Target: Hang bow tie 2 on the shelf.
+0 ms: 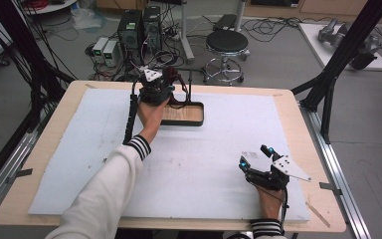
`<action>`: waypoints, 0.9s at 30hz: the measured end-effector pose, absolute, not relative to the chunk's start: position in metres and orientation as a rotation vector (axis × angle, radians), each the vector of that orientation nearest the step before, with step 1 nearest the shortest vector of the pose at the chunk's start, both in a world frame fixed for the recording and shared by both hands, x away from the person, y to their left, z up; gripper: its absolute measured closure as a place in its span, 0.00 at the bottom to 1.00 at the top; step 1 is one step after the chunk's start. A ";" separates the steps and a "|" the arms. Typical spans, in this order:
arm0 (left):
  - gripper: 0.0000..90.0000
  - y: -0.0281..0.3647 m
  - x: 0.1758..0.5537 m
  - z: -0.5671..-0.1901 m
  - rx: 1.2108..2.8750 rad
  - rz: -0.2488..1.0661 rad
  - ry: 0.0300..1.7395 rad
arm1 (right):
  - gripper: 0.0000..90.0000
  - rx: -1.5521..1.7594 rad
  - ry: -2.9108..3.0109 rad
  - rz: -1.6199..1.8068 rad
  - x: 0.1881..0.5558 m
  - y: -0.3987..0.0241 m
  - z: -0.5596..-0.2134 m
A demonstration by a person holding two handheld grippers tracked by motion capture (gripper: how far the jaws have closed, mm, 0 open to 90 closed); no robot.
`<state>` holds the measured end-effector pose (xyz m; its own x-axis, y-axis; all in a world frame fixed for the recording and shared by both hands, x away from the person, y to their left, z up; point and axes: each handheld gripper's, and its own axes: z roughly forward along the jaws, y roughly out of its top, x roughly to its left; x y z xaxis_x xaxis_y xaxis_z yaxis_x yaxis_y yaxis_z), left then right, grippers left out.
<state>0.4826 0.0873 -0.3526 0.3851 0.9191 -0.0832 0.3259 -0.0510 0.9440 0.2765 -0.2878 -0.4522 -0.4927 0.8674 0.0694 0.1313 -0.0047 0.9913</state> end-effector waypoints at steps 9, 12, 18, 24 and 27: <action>0.51 0.085 0.478 -0.352 1.662 0.702 1.086 | 0.11 1.042 1.671 1.553 0.276 -0.287 -0.452; 0.41 0.085 0.476 -0.352 1.675 0.676 1.063 | 0.11 1.042 1.671 1.551 0.276 -0.287 -0.452; 0.27 0.089 0.468 -0.355 1.707 0.615 0.999 | 0.11 1.041 1.671 1.553 0.276 -0.287 -0.452; 0.20 0.099 0.444 -0.357 1.754 0.559 0.875 | 0.11 1.042 1.671 1.549 0.276 -0.287 -0.452; 0.20 0.107 0.429 -0.356 1.766 0.549 0.811 | 0.11 1.031 1.672 1.543 0.276 -0.287 -0.452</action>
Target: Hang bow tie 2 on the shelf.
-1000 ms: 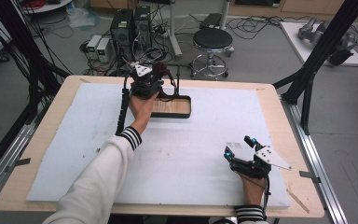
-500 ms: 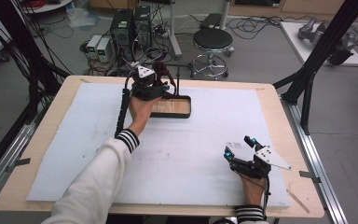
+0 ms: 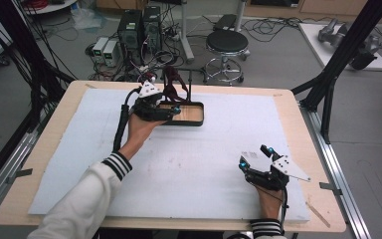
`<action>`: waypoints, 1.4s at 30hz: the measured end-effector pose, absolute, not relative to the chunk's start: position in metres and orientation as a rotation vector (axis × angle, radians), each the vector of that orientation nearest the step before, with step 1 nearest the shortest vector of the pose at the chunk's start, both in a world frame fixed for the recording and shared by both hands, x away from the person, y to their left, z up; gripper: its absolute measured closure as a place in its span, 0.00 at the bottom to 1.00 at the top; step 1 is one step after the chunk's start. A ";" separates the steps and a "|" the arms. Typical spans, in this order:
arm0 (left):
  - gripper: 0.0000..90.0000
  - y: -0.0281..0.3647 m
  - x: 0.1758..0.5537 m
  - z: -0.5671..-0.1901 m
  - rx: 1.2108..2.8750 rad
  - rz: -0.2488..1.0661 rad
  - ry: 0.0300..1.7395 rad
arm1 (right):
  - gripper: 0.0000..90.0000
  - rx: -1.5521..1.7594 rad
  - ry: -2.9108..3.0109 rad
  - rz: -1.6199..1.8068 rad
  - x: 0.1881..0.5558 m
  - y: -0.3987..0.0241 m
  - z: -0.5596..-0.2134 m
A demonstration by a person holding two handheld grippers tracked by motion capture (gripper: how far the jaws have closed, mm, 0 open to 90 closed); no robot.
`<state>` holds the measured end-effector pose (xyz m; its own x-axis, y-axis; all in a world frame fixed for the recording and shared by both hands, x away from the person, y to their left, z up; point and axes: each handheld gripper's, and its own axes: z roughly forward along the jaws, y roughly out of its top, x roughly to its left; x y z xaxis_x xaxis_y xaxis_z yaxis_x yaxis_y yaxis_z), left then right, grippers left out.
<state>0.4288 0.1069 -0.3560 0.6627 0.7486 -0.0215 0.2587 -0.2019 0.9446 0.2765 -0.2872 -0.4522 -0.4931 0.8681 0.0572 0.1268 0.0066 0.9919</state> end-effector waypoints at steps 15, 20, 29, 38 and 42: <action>0.19 0.179 0.348 -0.369 1.723 0.586 0.608 | 0.11 1.028 1.677 1.534 0.276 -0.286 -0.452; 0.19 0.213 0.327 -0.383 1.673 0.599 0.579 | 0.11 1.016 1.677 1.526 0.276 -0.285 -0.452; 0.19 0.266 0.301 -0.413 1.581 0.608 0.607 | 0.11 1.025 1.671 1.524 0.276 -0.285 -0.452; 0.19 0.305 0.280 -0.434 1.532 0.636 0.647 | 0.11 1.020 1.672 1.520 0.275 -0.285 -0.452; 0.19 0.318 0.277 -0.447 1.501 0.662 0.669 | 0.11 1.014 1.671 1.520 0.275 -0.285 -0.452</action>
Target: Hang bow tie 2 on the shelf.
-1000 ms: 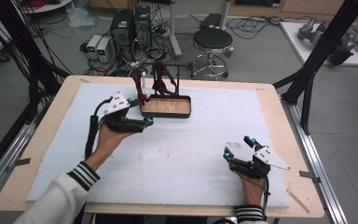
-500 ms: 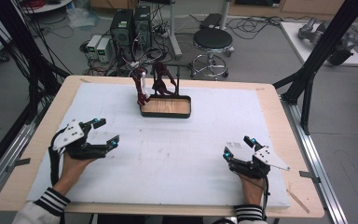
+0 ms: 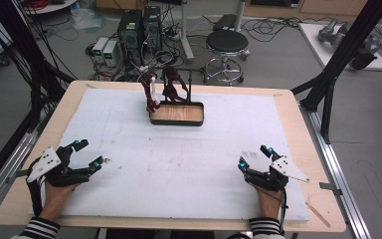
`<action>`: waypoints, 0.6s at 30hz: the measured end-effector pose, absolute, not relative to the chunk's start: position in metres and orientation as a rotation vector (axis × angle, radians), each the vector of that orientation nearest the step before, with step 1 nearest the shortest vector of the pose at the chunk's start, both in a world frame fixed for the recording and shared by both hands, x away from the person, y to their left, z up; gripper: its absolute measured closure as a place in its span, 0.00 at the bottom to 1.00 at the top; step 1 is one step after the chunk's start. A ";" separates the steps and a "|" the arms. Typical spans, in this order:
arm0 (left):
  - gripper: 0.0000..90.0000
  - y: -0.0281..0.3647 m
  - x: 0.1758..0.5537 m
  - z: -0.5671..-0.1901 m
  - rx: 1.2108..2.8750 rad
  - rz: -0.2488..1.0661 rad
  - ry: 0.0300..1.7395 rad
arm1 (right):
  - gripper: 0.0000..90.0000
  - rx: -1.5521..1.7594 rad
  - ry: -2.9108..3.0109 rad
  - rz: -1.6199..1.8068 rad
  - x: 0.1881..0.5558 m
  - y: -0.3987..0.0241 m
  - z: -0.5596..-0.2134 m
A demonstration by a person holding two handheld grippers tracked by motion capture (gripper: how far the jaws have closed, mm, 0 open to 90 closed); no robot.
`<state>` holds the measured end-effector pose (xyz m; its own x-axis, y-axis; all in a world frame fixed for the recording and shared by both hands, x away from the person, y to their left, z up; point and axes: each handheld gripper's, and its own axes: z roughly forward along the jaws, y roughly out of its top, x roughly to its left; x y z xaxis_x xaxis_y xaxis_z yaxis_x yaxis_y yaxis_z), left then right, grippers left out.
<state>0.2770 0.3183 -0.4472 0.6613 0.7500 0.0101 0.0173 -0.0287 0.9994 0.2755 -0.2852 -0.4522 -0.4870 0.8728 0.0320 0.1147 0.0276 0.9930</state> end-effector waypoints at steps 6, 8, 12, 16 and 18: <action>0.19 0.319 0.279 -0.453 1.499 0.664 0.674 | 0.11 1.011 1.671 1.517 0.276 -0.285 -0.452; 0.19 0.319 0.279 -0.453 1.491 0.665 0.670 | 0.11 1.012 1.671 1.518 0.276 -0.285 -0.452; 0.19 0.319 0.278 -0.454 1.478 0.674 0.681 | 0.11 1.010 1.671 1.519 0.276 -0.285 -0.452; 0.19 0.319 0.278 -0.454 1.476 0.682 0.686 | 0.11 1.007 1.674 1.523 0.276 -0.286 -0.452; 0.19 0.319 0.277 -0.454 1.471 0.687 0.689 | 0.11 1.008 1.674 1.522 0.275 -0.286 -0.452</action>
